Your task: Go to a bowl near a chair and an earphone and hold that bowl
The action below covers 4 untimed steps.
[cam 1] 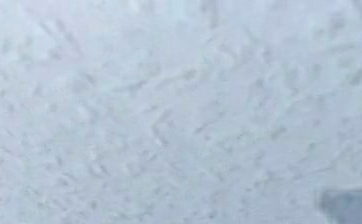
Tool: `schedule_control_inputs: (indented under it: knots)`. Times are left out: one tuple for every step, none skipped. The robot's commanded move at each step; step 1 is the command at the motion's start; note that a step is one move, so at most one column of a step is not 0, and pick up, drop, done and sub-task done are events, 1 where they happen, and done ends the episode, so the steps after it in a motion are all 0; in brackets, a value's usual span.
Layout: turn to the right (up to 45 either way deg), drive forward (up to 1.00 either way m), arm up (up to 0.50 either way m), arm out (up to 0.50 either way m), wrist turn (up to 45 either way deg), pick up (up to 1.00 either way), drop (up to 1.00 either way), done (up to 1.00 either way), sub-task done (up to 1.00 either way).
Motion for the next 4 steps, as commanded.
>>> schedule_control_inputs:
  knots:
    - [45.0,0.0,0.0,0.0,0.0,0.0,0.0,0.0,0.0]
    - [45.0,0.0,0.0,0.0,0.0,0.0,0.0,0.0,0.0]
    - [36.0,0.0,0.0,0.0,0.0,0.0,0.0,0.0,0.0]
    - [0.0,1.0,0.0,0.0,0.0,0.0,0.0,0.0,0.0]
